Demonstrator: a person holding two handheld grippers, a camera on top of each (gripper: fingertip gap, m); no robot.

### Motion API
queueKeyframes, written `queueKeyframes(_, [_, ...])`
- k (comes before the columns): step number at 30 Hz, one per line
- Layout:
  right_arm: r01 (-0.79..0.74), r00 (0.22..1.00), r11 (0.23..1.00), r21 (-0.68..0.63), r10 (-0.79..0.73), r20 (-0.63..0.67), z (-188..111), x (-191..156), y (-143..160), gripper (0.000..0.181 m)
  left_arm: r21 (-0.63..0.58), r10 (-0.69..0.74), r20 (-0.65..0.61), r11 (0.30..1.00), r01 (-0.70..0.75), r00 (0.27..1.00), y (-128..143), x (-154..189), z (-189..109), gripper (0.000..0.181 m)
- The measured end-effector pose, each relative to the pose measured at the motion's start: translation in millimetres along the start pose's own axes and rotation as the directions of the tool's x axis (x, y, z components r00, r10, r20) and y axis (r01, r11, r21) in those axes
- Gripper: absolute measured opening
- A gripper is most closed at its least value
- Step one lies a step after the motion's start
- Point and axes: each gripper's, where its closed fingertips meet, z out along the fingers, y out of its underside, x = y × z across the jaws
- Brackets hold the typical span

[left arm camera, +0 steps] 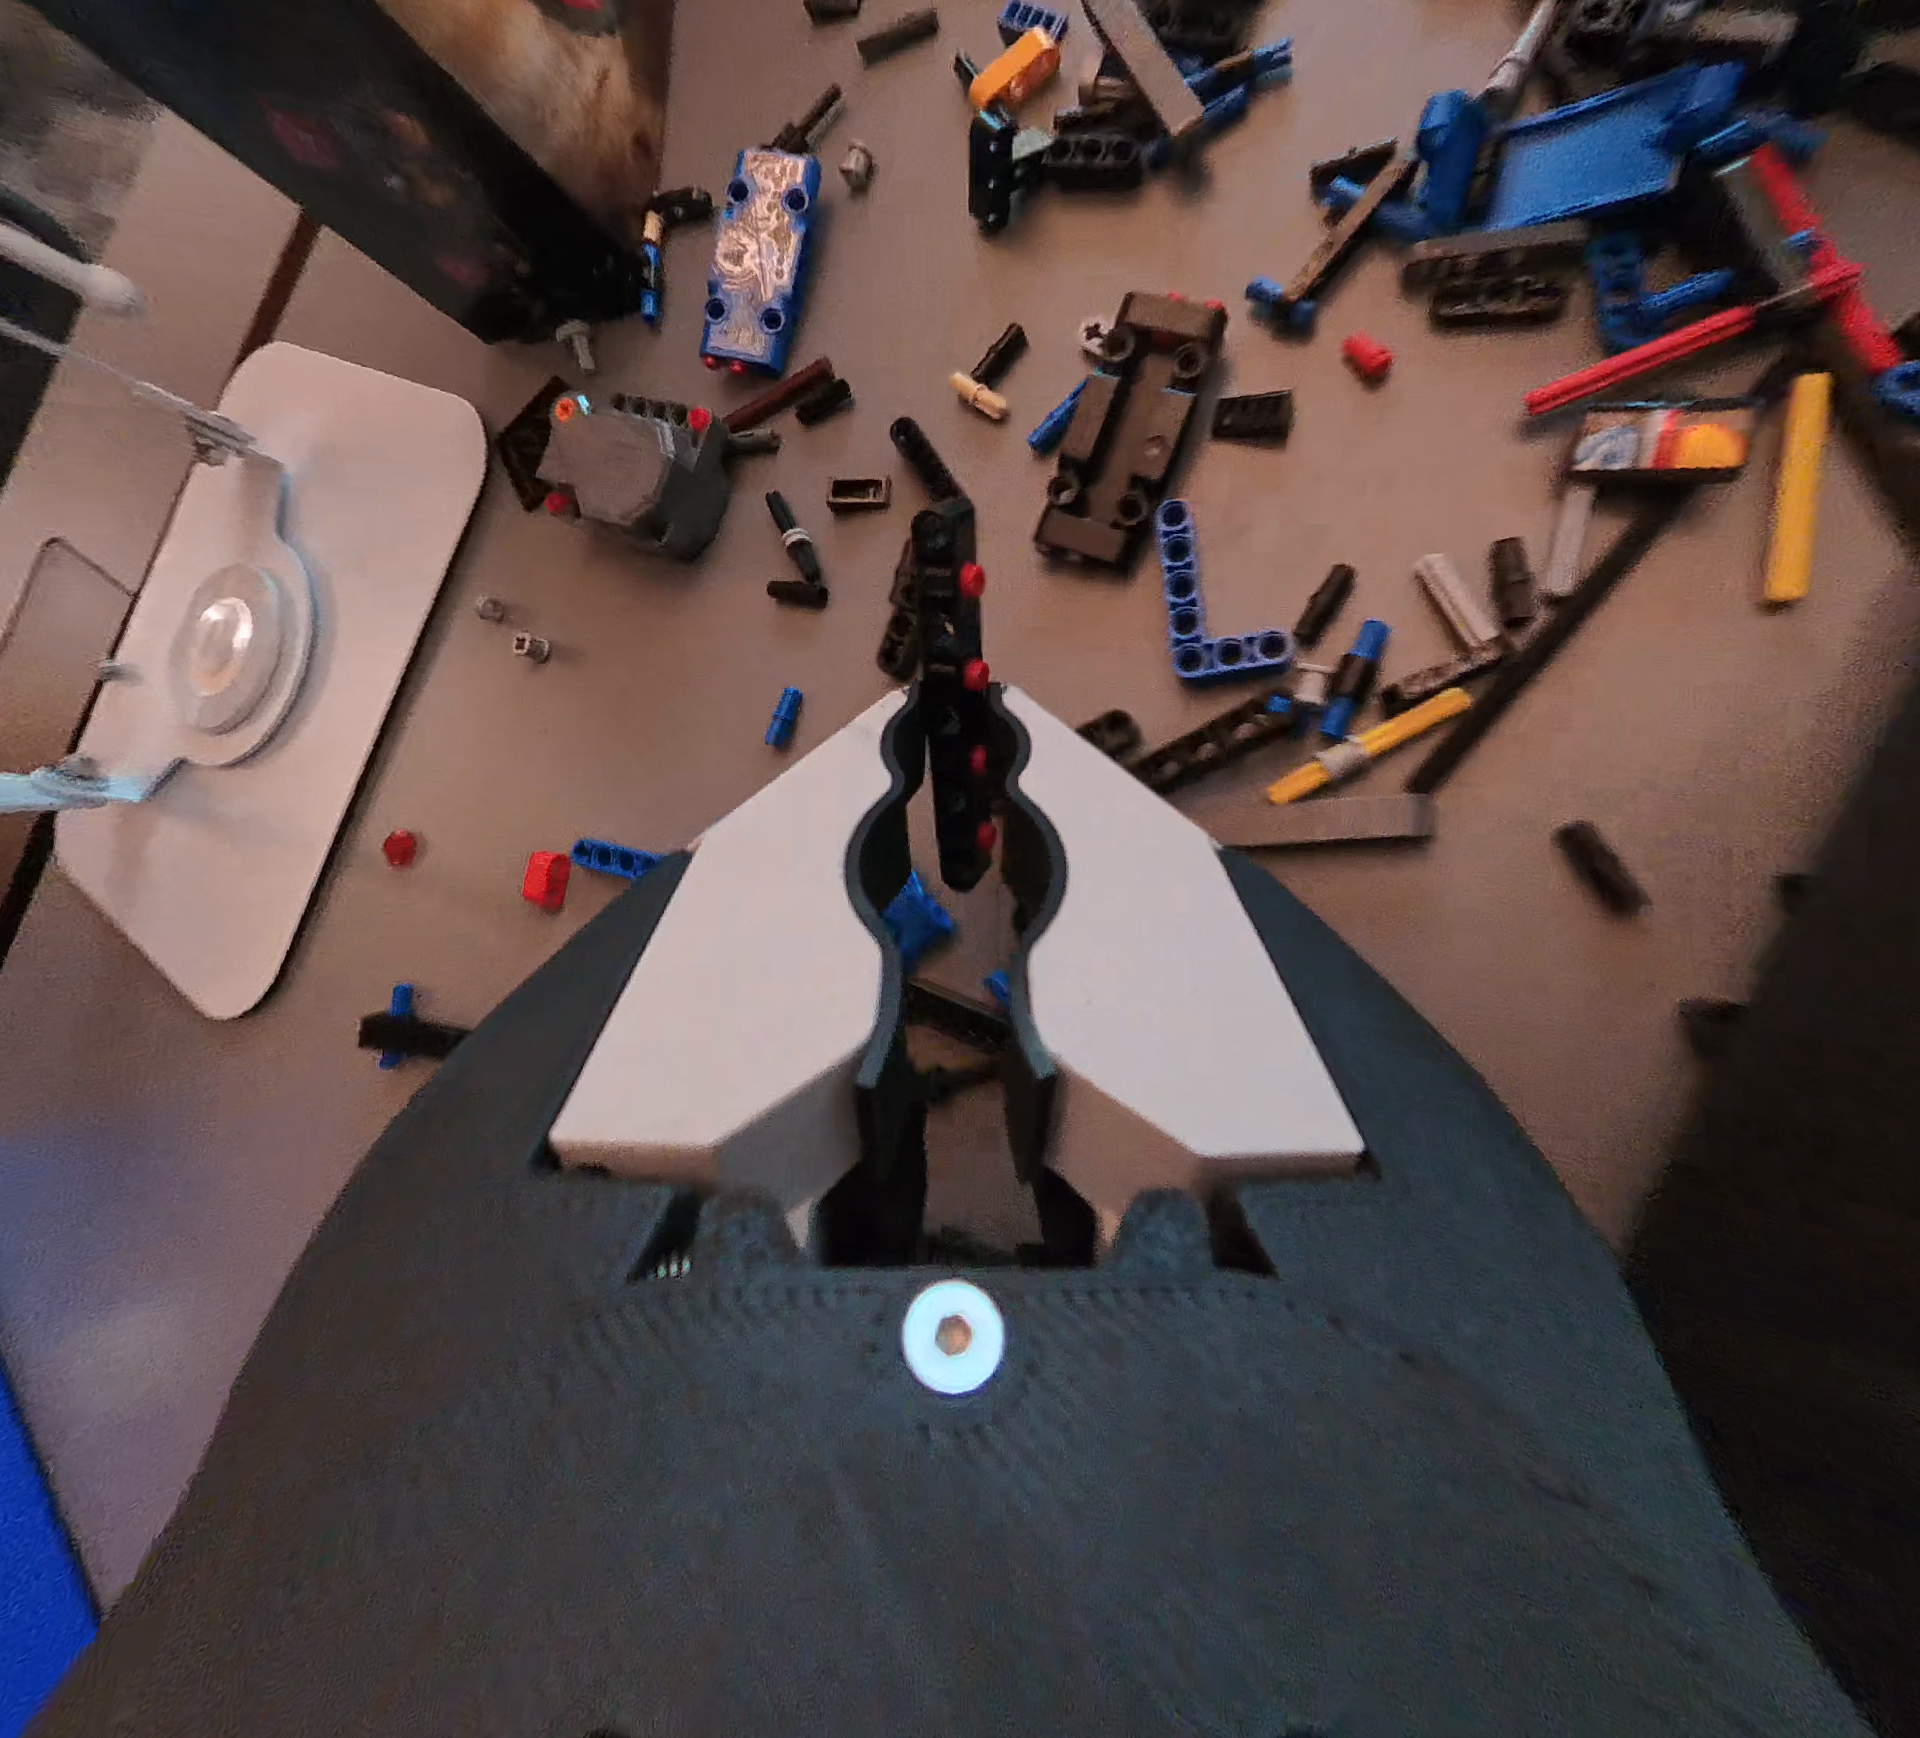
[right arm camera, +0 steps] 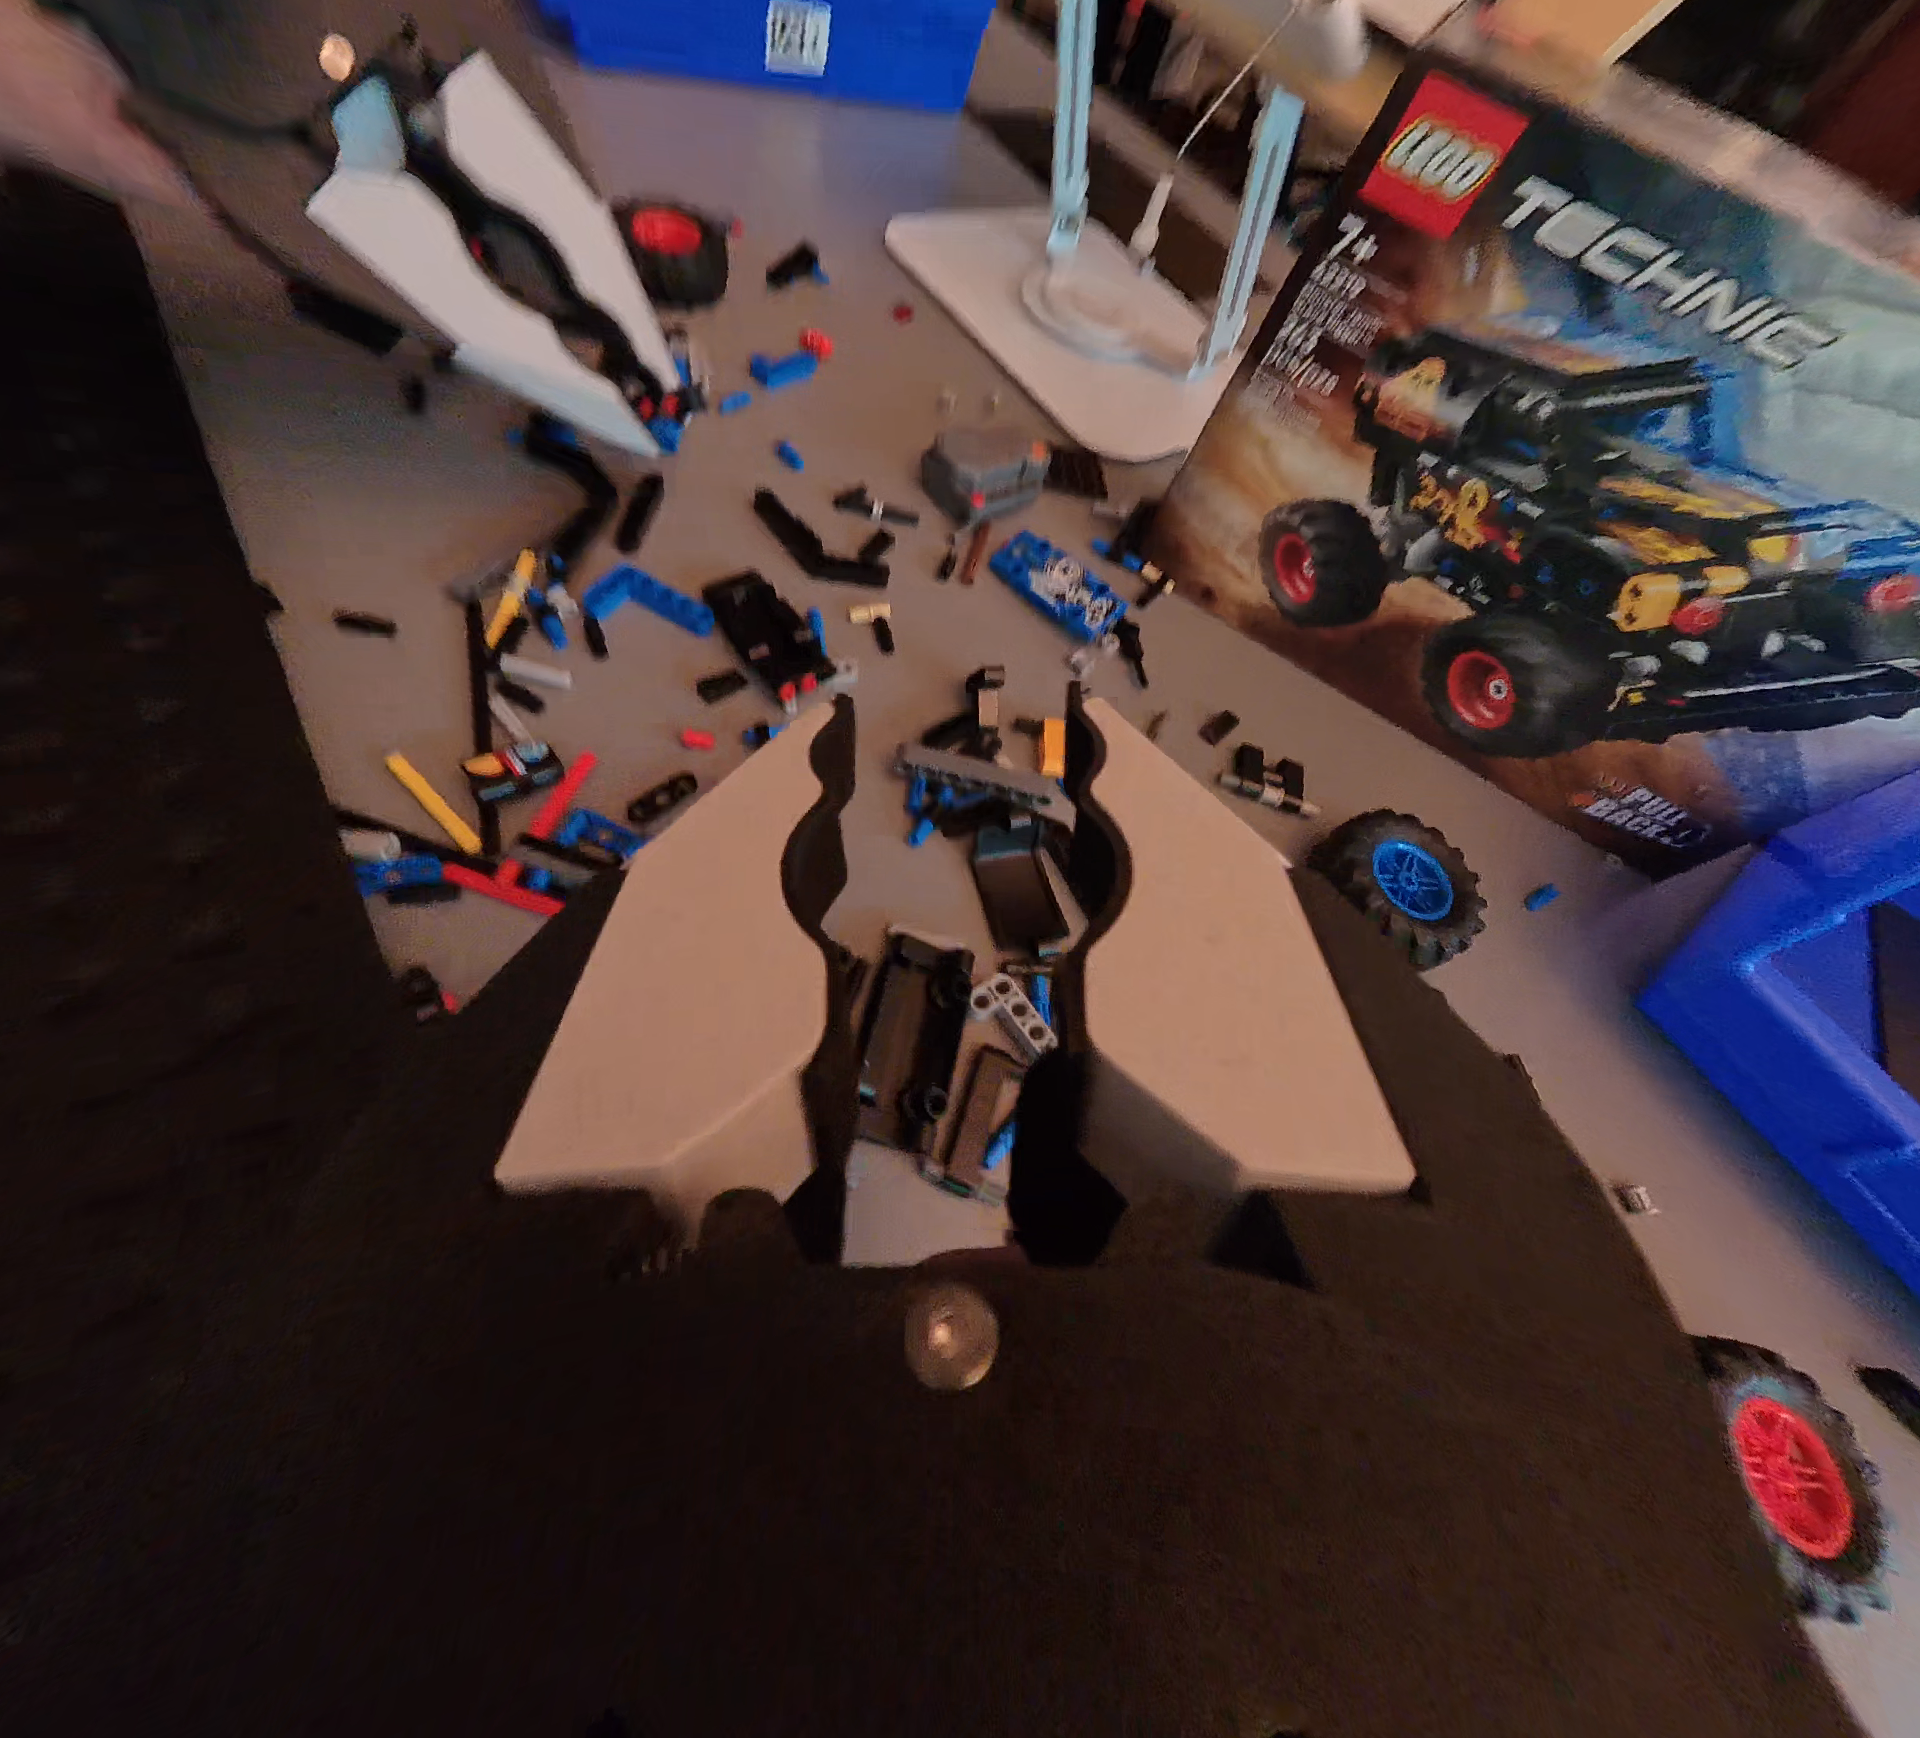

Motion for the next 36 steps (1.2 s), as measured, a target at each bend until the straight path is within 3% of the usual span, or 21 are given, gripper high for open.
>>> queueKeyframes(2, [0.039,0.998,0.996,-0.084,-0.035,0.054,6.4,0.2,12.4,0.017,-0.033,0.017,-0.044,0.999,-0.018,0.999,4.4,-4.9,10.4,0.012])
queueKeyframes(8, [0.057,0.986,0.979,-0.194,-0.025,0.163,23.1,-7.0,24.8,0.02,-0.089,0.09,-0.108,0.991,-0.1,0.99,9.1,-8.8,13.6,0.039])
queueKeyframes(13, [0.176,0.946,0.941,-0.289,-0.08,0.313,38.8,-33.4,35.7,0.018,-0.013,0.201,-0.18,0.978,-0.206,0.963,-23.6,25.8,25.1,0.035])
queueKeyframes(19, [0.194,0.898,0.914,-0.356,-0.019,0.44,48.4,-50.3,63.9,0.019,0.1,0.241,-0.318,0.97,-0.22,0.917,-61.7,66.1,34.5,0.029])
queueKeyframes(21, [0.165,0.885,0.922,-0.35,0.019,0.466,54.4,-55.4,66.7,0.022,0.089,0.28,-0.308,0.96,-0.266,0.909,-63.8,69.1,40.3,0.029])
queueKeyframes(26, [0.186,0.877,0.922,-0.339,-0.001,0.48,64.8,-60.9,71.3,0.006,0.144,0.241,-0.333,0.968,-0.204,0.912,-68.7,71.1,45.2,0.029])
queueKeyframes(33, [0.112,0.906,0.964,-0.239,0.0,0.423,58.2,-40.0,53.0,0.005,0.145,0.186,-0.283,0.978,-0.15,0.941,-62.4,42.4,33.7,0.029])
queueKeyframes(36, [0.118,0.905,0.95,-0.29,0.017,0.424,48.9,-34.5,66.4,0.006,0.132,0.192,-0.286,0.978,-0.16,0.939,-58.8,42.7,40.9,0.029])
